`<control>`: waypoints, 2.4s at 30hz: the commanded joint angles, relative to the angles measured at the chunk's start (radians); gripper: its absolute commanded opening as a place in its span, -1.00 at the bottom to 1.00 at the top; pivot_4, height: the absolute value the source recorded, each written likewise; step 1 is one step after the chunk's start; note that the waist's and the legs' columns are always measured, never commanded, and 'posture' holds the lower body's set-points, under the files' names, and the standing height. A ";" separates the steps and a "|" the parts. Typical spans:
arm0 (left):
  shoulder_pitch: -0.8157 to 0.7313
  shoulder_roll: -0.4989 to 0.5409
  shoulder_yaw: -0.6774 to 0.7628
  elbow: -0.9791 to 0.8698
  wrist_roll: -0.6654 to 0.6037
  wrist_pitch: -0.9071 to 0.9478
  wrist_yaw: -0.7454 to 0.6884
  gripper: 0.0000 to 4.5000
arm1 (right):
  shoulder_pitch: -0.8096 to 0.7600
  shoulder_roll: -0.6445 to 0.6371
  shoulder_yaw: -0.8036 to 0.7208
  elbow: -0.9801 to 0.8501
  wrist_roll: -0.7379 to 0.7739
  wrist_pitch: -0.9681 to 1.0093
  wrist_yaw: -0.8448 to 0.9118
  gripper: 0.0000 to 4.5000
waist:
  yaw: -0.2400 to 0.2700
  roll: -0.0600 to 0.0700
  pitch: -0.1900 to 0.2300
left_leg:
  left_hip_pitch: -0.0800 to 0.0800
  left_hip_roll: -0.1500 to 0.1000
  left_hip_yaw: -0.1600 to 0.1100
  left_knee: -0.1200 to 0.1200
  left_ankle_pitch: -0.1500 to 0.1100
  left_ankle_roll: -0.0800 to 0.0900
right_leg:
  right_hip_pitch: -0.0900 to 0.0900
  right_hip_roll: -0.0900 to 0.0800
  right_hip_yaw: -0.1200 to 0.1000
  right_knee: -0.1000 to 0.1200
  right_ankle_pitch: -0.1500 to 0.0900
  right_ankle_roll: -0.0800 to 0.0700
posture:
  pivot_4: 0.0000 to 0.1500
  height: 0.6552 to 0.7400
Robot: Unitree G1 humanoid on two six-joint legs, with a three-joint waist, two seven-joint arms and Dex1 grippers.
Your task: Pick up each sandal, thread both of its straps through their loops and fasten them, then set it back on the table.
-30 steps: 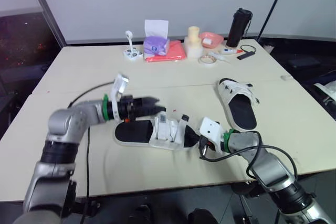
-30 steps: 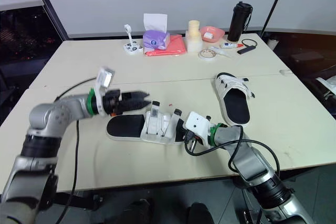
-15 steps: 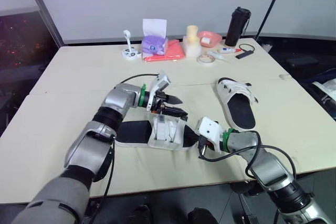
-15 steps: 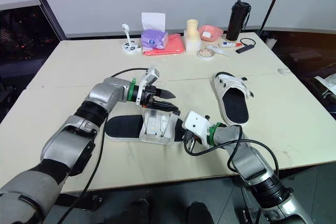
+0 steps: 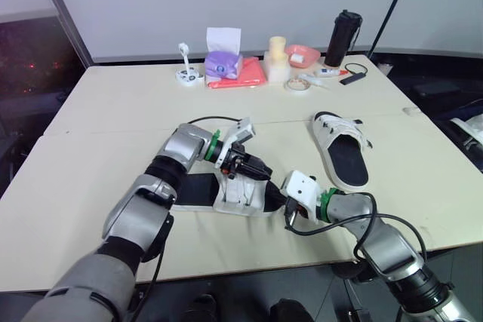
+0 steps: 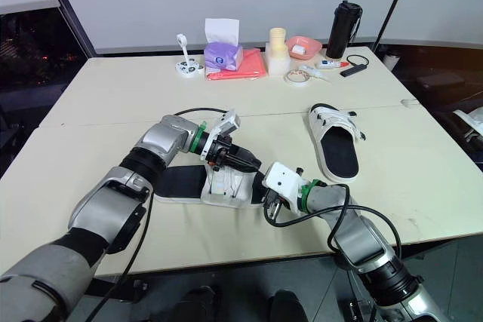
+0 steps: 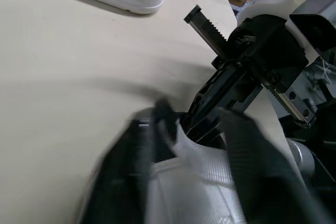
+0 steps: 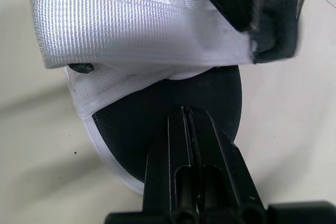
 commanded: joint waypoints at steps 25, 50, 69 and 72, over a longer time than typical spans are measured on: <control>0.159 0.065 0.250 -0.368 -0.161 0.238 0.209 -0.97 | 0.041 0.007 0.028 0.064 -0.019 0.055 -0.016 -1.00 | 0.001 0.000 0.000 | 0.000 0.000 -0.001 0.002 0.000 0.000 | 0.000 0.000 0.000 0.002 0.000 0.000 | 1.00 1.00; 0.183 0.060 0.204 -0.224 -0.080 0.213 0.341 -0.38 | 0.061 0.002 0.026 0.041 -0.019 0.069 -0.016 -1.00 | 0.002 0.000 0.000 | 0.000 0.000 -0.001 0.004 0.000 0.000 | 0.002 0.000 0.000 0.003 0.001 0.001 | 1.00 1.00; 0.043 -0.035 0.337 -0.133 -0.174 0.080 0.350 0.96 | 0.043 0.003 0.033 0.056 -0.020 0.060 -0.012 -1.00 | -0.002 0.000 0.000 | 0.000 -0.001 -0.001 0.004 0.000 0.000 | 0.002 0.000 -0.001 0.003 0.001 0.001 | 1.00 1.00; 0.032 -0.037 0.309 -0.104 -0.147 0.066 0.313 0.73 | 0.046 0.004 0.033 0.053 -0.021 0.063 -0.015 -1.00 | -0.001 0.001 0.000 | 0.000 -0.001 -0.001 0.004 0.000 0.000 | 0.002 0.000 -0.001 0.003 0.001 0.001 | 1.00 1.00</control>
